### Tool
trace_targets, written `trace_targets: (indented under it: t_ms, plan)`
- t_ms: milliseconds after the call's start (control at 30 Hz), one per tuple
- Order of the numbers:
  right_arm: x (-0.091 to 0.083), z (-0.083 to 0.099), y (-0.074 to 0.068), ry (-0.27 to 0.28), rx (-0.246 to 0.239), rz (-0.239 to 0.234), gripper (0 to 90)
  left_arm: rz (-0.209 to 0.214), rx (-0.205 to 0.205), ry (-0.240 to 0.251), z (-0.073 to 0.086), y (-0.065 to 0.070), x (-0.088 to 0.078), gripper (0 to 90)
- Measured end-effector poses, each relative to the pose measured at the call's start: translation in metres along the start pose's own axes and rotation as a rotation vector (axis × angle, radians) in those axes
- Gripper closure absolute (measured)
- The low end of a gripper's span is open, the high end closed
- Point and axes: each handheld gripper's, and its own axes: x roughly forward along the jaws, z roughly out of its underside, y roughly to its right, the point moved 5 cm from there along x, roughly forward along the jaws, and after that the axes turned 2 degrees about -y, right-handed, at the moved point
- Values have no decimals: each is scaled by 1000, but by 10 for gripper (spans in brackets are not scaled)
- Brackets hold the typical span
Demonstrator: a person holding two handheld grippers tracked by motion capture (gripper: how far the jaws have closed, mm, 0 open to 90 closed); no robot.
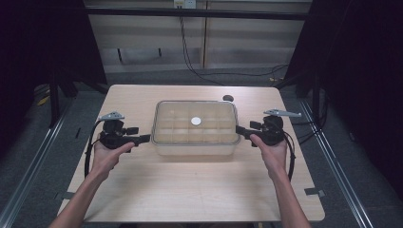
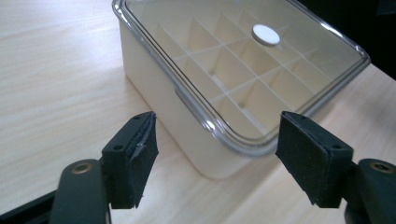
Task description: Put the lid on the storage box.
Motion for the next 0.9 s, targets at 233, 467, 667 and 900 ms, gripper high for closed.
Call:
trace_targets:
  t_ms: [233,467,667,900]
  plan:
    - [-24,10,1,23,9,-4,250,6,-2,7,16,2,-18,278]
    - [-43,27,-1,27,15,12,251,-34,-8,23,34,3,-32,264]
    - [-55,51,-7,10,18,16,266,-23,-3,26,51,12,-42,261]
    - [-69,80,-11,6,39,25,265,-29,16,-19,77,25,-46,289]
